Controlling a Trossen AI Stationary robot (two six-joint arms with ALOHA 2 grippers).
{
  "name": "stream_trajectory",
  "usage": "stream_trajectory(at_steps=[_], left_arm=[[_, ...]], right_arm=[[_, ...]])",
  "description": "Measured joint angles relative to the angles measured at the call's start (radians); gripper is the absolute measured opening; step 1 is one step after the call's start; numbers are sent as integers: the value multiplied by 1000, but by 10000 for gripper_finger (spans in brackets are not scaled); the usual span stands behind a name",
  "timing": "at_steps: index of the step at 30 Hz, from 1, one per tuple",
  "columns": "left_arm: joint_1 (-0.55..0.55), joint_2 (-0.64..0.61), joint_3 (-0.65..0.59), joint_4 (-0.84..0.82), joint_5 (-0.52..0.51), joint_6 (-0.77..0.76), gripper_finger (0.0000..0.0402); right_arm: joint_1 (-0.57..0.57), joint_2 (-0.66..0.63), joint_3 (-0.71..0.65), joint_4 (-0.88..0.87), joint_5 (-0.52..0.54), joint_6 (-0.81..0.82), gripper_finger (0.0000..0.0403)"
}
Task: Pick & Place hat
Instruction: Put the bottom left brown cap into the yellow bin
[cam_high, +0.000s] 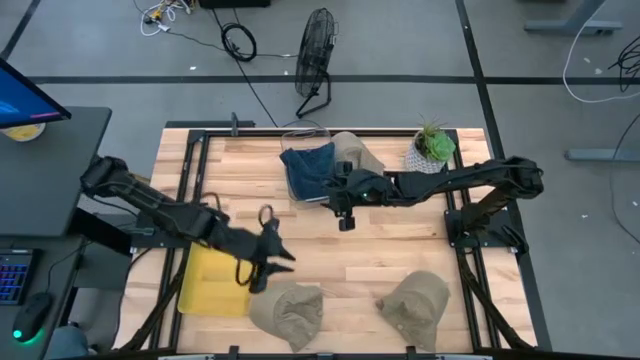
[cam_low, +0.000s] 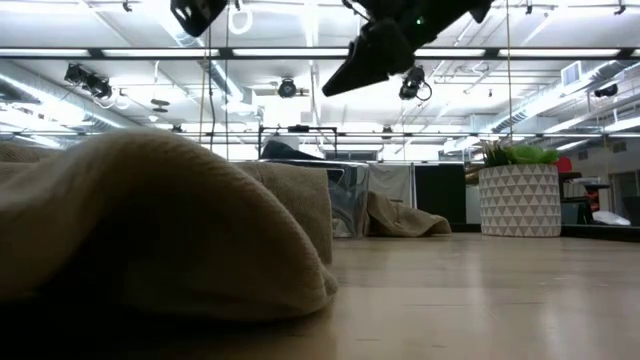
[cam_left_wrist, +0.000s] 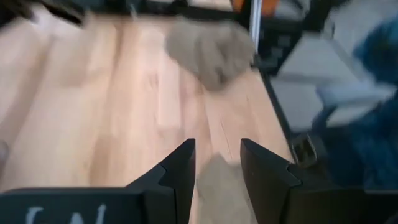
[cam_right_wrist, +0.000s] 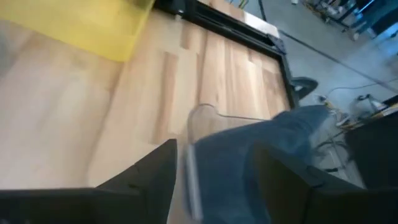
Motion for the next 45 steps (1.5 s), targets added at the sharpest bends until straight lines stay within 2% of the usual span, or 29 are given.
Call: stream_trajectory(at_steps=[2, 4, 11, 20, 26, 30, 36, 40, 45], left_arm=[[-25, 55, 40, -60, -21, -8, 131], [-45, 106, 45, -52, -50, -54, 131], [-106, 259, 43, -28, -54, -346, 131], [-188, 435, 43, 37, -71, -421, 131], [-189, 515, 44, 61, -114, -475, 131], [-183, 534, 45, 66, -135, -467, 115], [-176, 535, 44, 59, -137, -473, 15], [-177, 526, 43, 58, -137, -480, 10], [-178, 442, 42, 47, -156, -502, 5]], right_arm=[[23, 0, 0, 0, 0, 26, 212], [46, 1, 0, -1, -2, 53, 213], [134, 1, 0, 4, -12, 135, 213], [252, 2, 0, 18, -13, 211, 213], [304, 2, 0, 27, -12, 211, 213], [321, 2, 0, 27, -10, 209, 213], [322, 2, 0, 26, -8, 204, 213], [321, 2, 0, 27, -7, 203, 213], [321, 2, 0, 23, -7, 203, 213]])
